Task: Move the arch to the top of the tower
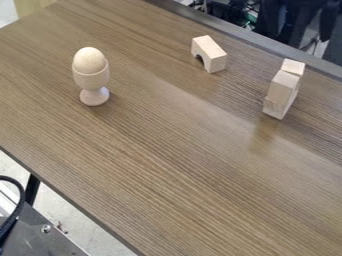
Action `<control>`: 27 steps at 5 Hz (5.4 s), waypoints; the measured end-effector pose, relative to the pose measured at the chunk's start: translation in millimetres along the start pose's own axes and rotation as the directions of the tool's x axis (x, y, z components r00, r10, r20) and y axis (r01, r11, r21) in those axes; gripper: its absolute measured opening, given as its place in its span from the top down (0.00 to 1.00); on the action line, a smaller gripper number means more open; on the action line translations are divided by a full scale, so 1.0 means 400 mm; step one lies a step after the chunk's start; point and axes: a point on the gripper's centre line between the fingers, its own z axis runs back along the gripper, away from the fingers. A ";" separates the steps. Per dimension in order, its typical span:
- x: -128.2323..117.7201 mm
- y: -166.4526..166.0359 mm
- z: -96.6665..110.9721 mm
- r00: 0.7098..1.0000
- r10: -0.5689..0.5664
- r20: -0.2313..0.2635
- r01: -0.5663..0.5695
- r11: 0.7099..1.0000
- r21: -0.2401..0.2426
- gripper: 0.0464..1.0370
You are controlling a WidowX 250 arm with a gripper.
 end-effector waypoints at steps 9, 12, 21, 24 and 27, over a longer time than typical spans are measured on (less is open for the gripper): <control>0.097 0.309 -0.159 0.877 0.462 -0.131 -0.426 0.875 0.231 0.04; 0.109 0.354 -0.200 0.871 0.475 -0.125 -0.433 0.864 0.258 0.04; 0.069 0.401 -0.194 0.804 0.594 0.039 -0.562 0.737 0.376 0.04; 0.061 0.382 -0.175 0.781 0.602 0.168 -0.616 0.699 0.362 0.04; 0.022 0.391 -0.228 0.716 0.677 0.170 -0.693 0.658 0.295 0.10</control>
